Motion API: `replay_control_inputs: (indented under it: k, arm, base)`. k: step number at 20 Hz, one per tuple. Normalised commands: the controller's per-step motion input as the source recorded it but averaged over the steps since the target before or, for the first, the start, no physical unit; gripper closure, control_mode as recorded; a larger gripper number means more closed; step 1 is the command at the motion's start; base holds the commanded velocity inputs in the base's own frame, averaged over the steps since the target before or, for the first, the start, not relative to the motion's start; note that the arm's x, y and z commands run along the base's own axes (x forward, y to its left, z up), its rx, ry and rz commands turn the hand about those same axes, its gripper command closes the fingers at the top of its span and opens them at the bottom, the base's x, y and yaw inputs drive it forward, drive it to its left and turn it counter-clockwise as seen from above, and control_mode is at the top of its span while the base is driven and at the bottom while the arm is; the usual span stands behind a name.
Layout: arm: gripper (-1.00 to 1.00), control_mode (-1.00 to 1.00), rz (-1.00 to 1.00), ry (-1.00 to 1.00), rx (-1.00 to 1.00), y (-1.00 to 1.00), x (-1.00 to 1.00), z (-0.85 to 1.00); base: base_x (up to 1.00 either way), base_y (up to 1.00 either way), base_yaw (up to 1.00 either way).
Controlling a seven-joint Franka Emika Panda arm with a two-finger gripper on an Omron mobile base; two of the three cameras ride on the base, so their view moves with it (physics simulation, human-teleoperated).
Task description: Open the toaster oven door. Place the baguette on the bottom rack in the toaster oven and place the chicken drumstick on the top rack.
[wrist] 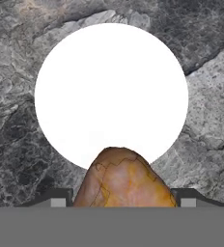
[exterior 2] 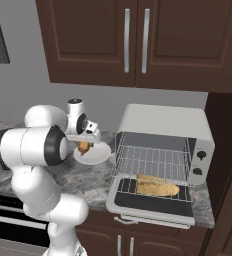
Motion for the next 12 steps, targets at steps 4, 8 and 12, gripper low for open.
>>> replay_control_inputs:
  k: [4,8,12]
  arm:
    - [1.0,-1.0,0.09,0.0,0.01,0.0,-0.54,0.45]
    - [1.0,-1.0,0.06,0.0,0.05,0.0,-0.55,0.47]
    - [1.0,-1.0,0.11,0.0,0.05,-0.02,-0.58,0.45]
  base:
    - [0.0,0.0,0.0]
    - [0.0,0.0,0.0]
    - [0.0,0.0,0.0]
